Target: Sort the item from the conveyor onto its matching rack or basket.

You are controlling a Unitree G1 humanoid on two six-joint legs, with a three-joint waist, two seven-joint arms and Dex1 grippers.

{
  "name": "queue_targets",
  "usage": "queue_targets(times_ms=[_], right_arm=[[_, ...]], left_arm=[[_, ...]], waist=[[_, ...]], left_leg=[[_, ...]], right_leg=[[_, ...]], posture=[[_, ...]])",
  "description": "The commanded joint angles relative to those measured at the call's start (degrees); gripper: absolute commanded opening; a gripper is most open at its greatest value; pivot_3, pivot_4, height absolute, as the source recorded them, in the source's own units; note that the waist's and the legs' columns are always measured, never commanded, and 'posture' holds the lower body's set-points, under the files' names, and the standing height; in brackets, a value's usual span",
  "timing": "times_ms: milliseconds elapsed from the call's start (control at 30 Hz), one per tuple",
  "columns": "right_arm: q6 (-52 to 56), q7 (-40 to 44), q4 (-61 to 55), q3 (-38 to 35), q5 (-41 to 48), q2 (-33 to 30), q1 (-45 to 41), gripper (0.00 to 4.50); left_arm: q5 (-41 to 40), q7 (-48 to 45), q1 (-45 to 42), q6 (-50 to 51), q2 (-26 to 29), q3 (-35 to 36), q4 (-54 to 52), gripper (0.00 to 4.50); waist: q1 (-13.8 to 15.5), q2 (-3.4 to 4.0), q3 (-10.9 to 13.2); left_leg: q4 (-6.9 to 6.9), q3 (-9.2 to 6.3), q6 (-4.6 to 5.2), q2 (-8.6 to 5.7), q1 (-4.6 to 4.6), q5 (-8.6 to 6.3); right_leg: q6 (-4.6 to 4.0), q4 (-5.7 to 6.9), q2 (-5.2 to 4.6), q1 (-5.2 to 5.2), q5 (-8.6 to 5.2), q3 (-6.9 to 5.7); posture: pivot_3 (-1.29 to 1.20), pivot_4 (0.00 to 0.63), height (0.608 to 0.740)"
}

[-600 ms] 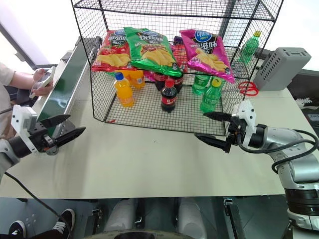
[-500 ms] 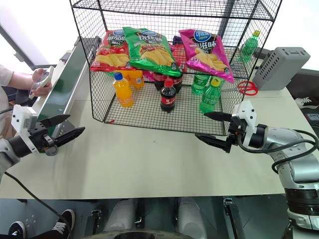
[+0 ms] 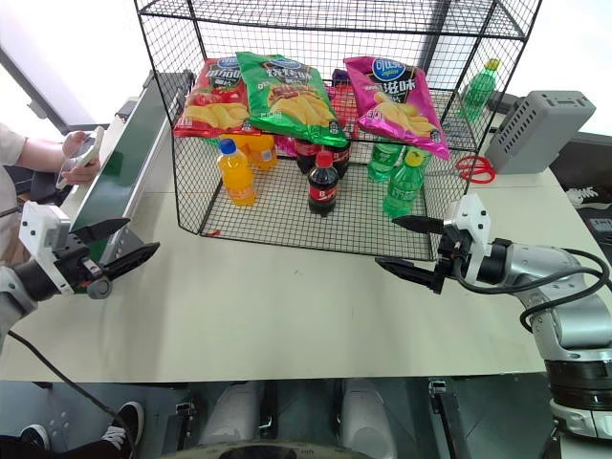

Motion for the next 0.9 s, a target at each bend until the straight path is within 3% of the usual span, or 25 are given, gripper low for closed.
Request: queue_targets(times_ms=[33, 900], right_arm=[[-1.5, 0.46, -0.35, -0.92, 0.09, -0.05, -0.04, 4.46], [-1.54, -0.37, -2.7, -3.55, 1.27, -0.84, 3.18, 4.46]], left_arm=[[0.29, -0.67, -1.0, -1.41, 0.43, 0.3, -0.04, 4.5], [1.57, -2.07, -1.56, -1.65, 0.67, -1.54, 1.2, 4.5]], waist=[[0.01, 0.0, 0.0], [-0.01, 0.0, 0.0]], left_leg=[[0.0, 0.0, 0.0, 0.0, 0.0, 0.0], [0.01, 0.01, 0.0, 0.0, 0.02, 0.0]], right_leg=[[0.0, 0.0, 0.0, 0.0, 0.0, 0.0], [0.01, 0.04, -0.01, 0.01, 0.0, 0.0]], posture=[[0.0, 0.15, 0.74], [0.0, 0.15, 0.74]])
